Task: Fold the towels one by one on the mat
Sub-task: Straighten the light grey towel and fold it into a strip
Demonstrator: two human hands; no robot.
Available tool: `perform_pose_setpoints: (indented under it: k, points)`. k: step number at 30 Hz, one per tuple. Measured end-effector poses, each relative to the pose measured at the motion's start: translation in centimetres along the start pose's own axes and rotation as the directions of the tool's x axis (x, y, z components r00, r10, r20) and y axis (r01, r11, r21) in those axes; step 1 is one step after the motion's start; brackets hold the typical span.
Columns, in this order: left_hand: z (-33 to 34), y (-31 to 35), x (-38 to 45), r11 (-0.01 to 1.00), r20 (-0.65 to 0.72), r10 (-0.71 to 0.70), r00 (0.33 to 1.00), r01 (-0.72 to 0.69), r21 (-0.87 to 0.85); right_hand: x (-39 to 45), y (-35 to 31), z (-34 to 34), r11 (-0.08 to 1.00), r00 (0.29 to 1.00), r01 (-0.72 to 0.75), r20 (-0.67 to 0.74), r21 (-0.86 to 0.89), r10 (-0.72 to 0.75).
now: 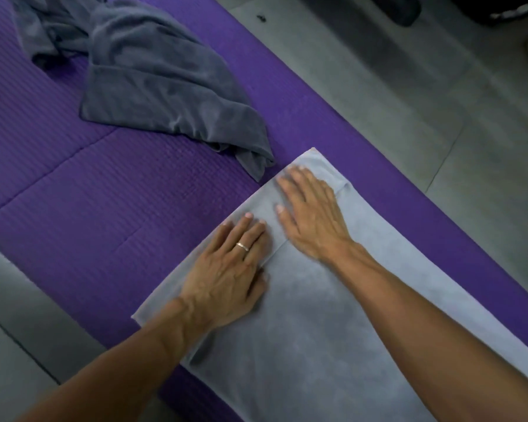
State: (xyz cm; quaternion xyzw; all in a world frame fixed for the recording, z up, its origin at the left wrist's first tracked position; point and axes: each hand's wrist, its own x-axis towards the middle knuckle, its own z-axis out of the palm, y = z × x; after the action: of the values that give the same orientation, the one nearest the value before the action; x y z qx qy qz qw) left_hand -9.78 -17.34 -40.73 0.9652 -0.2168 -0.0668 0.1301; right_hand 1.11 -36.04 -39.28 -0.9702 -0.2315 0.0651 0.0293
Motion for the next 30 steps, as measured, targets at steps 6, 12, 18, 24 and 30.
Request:
perform_pose_setpoints:
  k: [6, 12, 18, 24, 30]
  points:
    - [1.0, 0.6, 0.6, 0.999, 0.014, -0.003, 1.0, 0.002, 0.044, 0.8, 7.2, -0.2, 0.952, 0.946, -0.306, 0.108, -0.004, 0.305]
    - [0.1, 3.7, 2.6, 0.988, -0.045, 0.15, 0.988, -0.149, 0.029, -6.1, 6.5, -1.6, 0.937, 0.938, -0.318, -0.096, 0.143, 0.333]
    - [2.5, 13.2, 9.1, 0.938, -0.021, 0.346, 0.938, -0.346, 0.0, -20.3, 11.5, 1.3, 0.871, 0.864, -0.489, -0.112, 0.054, 0.492]
    - [3.7, 19.2, 11.7, 0.931, 0.113, 0.354, 0.929, -0.361, 0.054, -27.8, 19.6, 1.1, 0.769, 0.769, -0.638, 0.047, 0.018, 0.637]
    - [3.7, 26.1, 10.9, 0.858, 0.195, 0.442, 0.875, -0.476, 0.194, -37.1, 21.4, 0.7, 0.944, 0.935, -0.325, 0.127, -0.06, 0.33]
